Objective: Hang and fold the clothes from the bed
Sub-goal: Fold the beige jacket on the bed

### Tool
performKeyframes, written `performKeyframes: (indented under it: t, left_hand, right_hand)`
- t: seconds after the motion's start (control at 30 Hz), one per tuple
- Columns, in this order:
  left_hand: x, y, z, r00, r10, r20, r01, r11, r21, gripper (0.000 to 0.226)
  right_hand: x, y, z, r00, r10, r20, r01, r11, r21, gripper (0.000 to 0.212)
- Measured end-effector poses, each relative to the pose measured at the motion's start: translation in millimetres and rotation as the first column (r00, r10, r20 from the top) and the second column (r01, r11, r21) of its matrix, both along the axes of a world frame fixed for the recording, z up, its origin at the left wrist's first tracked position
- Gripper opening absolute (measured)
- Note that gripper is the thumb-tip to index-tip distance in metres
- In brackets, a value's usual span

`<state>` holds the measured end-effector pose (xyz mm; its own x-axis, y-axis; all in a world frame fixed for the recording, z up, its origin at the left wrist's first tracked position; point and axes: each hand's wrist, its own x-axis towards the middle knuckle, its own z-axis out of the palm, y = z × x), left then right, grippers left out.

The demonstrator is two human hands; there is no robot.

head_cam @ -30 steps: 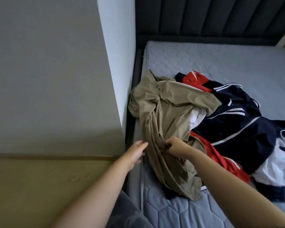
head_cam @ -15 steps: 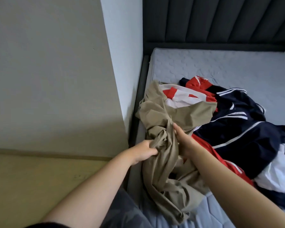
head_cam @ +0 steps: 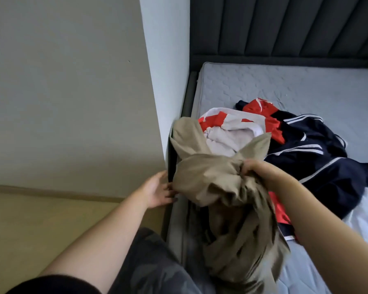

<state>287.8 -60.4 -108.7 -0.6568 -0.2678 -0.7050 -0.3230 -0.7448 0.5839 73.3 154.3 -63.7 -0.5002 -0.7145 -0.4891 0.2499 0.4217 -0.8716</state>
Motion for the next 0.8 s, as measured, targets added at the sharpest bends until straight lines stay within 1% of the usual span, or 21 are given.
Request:
performKeyframes:
  t: [0.03, 0.07, 0.1, 0.13, 0.17, 0.2, 0.27, 0.33, 0.4, 0.43, 0.47, 0.5, 0.53, 0.57, 0.6, 0.63, 0.67, 0.7, 0.73, 0.77, 0.8]
  left_hand:
    - [-5.0, 4.7, -2.0, 1.000, -0.004, -0.005, 0.004, 1.000, -0.009, 0.024]
    - [-10.1, 11.0, -4.2, 1.000, -0.020, 0.002, 0.020, 1.000, -0.017, 0.026]
    - [-15.9, 18.4, -7.8, 0.999, -0.045, 0.010, 0.046, 0.999, -0.023, 0.029]
    - [-21.1, 26.3, -10.6, 0.997, -0.072, 0.011, 0.072, 0.997, -0.026, 0.029]
    - [-25.8, 34.2, -12.4, 0.995, -0.098, 0.017, 0.099, 0.994, -0.035, 0.027]
    - [-29.3, 41.1, -13.4, 0.992, -0.124, 0.035, 0.126, 0.990, -0.065, 0.026]
    - [-33.7, 48.2, -17.2, 0.982, -0.162, 0.100, 0.177, 0.969, -0.173, 0.033]
    - [-33.3, 47.1, -20.1, 0.972, -0.171, 0.159, 0.208, 0.944, -0.256, 0.042]
    - [-30.1, 41.2, -22.3, 0.964, -0.182, 0.196, 0.240, 0.912, -0.333, 0.046]
    - [-27.6, 36.3, -24.2, 0.958, -0.187, 0.217, 0.261, 0.884, -0.388, 0.050]
    - [-24.8, 30.5, -26.4, 0.951, -0.195, 0.238, 0.288, 0.839, -0.461, 0.057]
    - [-22.0, 24.5, -28.7, 0.941, -0.216, 0.260, 0.328, 0.769, -0.549, 0.066]
    - [-18.9, 18.6, -30.9, 0.925, -0.247, 0.289, 0.379, 0.667, -0.641, 0.078]
    - [-16.1, 13.1, -33.4, 0.891, -0.294, 0.347, 0.454, 0.527, -0.719, 0.090]
    - [-15.0, 8.9, -35.5, 0.832, -0.343, 0.436, 0.544, 0.351, -0.762, 0.100]
    - [-13.9, 7.4, -37.0, 0.761, -0.368, 0.535, 0.616, 0.151, -0.773, 0.105]
    - [-14.3, 7.9, -38.1, 0.705, -0.371, 0.604, 0.643, -0.022, -0.765, 0.104]
    - [-16.1, 9.9, -38.8, 0.674, -0.381, 0.633, 0.639, -0.128, -0.758, 0.098]
    - [-18.4, 12.5, -38.4, 0.677, -0.406, 0.614, 0.623, -0.128, -0.772, 0.090]
    - [-20.9, 15.4, -37.3, 0.705, -0.444, 0.552, 0.602, -0.037, -0.798, 0.079]
    - [-22.6, 18.6, -34.9, 0.744, -0.484, 0.460, 0.570, 0.102, -0.815, 0.062]
  right_hand:
    - [-6.4, -2.0, -9.0, 0.957, -0.072, -0.280, 0.114, 0.984, 0.135, 0.022]
    - [-8.1, -5.0, -17.0, 0.847, -0.107, -0.521, 0.258, 0.940, 0.225, 0.025]
    - [-6.2, -8.7, -22.5, 0.754, -0.112, -0.647, 0.344, 0.907, 0.244, 0.031]
    - [-0.4, -14.9, -26.7, 0.735, -0.112, -0.669, 0.342, 0.913, 0.223, 0.039]
    - [6.7, -22.0, -32.3, 0.753, -0.074, -0.654, 0.278, 0.937, 0.213, 0.049]
    - [15.2, -29.9, -38.5, 0.754, 0.022, -0.657, 0.177, 0.956, 0.235, 0.064]
    - [33.2, -44.6, -48.8, 0.666, 0.292, -0.687, 0.010, 0.917, 0.399, 0.096]
    - [43.8, -51.8, -60.3, 0.589, 0.441, -0.677, -0.030, 0.849, 0.527, 0.116]
    - [42.7, -52.1, -68.8, 0.624, 0.432, -0.651, -0.016, 0.840, 0.542, 0.117]
    - [42.5, -52.2, -69.3, 0.665, 0.403, -0.628, -0.016, 0.849, 0.528, 0.108]
    - [44.1, -53.5, -68.3, 0.689, 0.400, -0.605, -0.041, 0.855, 0.518, 0.093]
    - [45.0, -56.1, -67.0, 0.680, 0.446, -0.582, -0.093, 0.839, 0.535, 0.072]
    - [46.3, -58.8, -63.6, 0.657, 0.523, -0.543, -0.163, 0.802, 0.575, 0.046]
    - [49.8, -60.7, -56.2, 0.646, 0.597, -0.476, -0.249, 0.754, 0.608, 0.024]
    - [53.4, -60.5, -49.0, 0.653, 0.649, -0.391, -0.352, 0.717, 0.602, 0.017]
    - [56.4, -58.1, -41.8, 0.686, 0.667, -0.289, -0.454, 0.704, 0.547, 0.021]
    - [57.0, -53.9, -33.6, 0.727, 0.662, -0.182, -0.537, 0.714, 0.449, 0.032]
    - [55.4, -48.1, -26.0, 0.756, 0.650, -0.075, -0.596, 0.731, 0.332, 0.045]
    - [54.0, -42.0, -18.4, 0.765, 0.644, 0.021, -0.631, 0.742, 0.225, 0.052]
    - [49.8, -36.4, -14.6, 0.773, 0.632, 0.057, -0.632, 0.758, 0.163, 0.052]
    - [45.7, -32.2, -12.0, 0.808, 0.588, 0.040, -0.586, 0.794, 0.162, 0.049]
